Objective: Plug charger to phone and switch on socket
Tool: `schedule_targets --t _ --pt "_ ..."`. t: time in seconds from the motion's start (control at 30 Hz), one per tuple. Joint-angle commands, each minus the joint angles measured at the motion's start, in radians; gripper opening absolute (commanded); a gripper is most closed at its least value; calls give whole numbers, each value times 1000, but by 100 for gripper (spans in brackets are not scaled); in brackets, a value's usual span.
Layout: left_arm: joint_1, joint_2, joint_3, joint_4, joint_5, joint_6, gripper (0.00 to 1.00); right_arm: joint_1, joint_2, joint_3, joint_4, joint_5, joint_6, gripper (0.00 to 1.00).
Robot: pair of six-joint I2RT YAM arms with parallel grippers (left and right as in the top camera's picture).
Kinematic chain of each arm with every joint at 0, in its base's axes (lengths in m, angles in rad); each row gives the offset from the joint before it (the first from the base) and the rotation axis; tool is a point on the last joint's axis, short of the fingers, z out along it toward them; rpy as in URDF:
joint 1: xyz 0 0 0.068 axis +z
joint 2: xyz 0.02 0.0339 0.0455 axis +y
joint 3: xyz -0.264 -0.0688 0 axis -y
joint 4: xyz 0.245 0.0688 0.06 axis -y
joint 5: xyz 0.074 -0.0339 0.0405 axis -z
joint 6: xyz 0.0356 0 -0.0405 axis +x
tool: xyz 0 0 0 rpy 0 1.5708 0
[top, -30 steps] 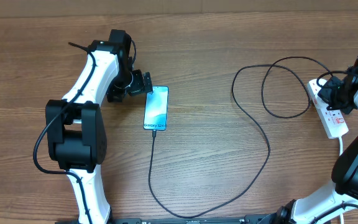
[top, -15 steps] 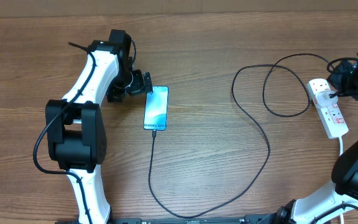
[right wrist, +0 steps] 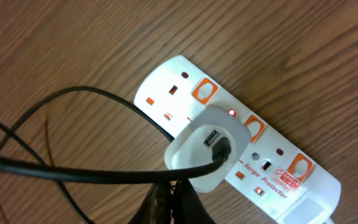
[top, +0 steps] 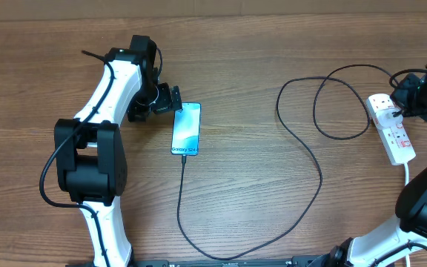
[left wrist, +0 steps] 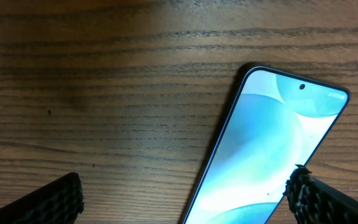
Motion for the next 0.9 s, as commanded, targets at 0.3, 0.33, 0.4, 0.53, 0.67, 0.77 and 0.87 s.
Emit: schedule_targets --t 0.3,0.33,0.4,0.53,0.67,0.77,0.87 --pt "10 -19 18 1 -14 -14 100 -3 -3 -219 193 51 6 4" --pt "10 -19 18 1 -14 -14 100 -3 -3 -244 223 71 18 4" --pt "10 -19 18 1 -14 -14 100 -3 -3 -305 291 98 27 4" --pt "10 -19 18 1 -14 -14 100 -4 -3 -392 387 62 38 4" --pt "10 -19 18 1 -14 -14 100 -4 -7 -352 370 4 24 4" --pt "10 -19 18 1 -14 -14 100 -4 -11 -283 307 -1 23 4" --pt "10 -19 18 1 -14 -14 100 -4 -21 -195 218 -13 22 4"
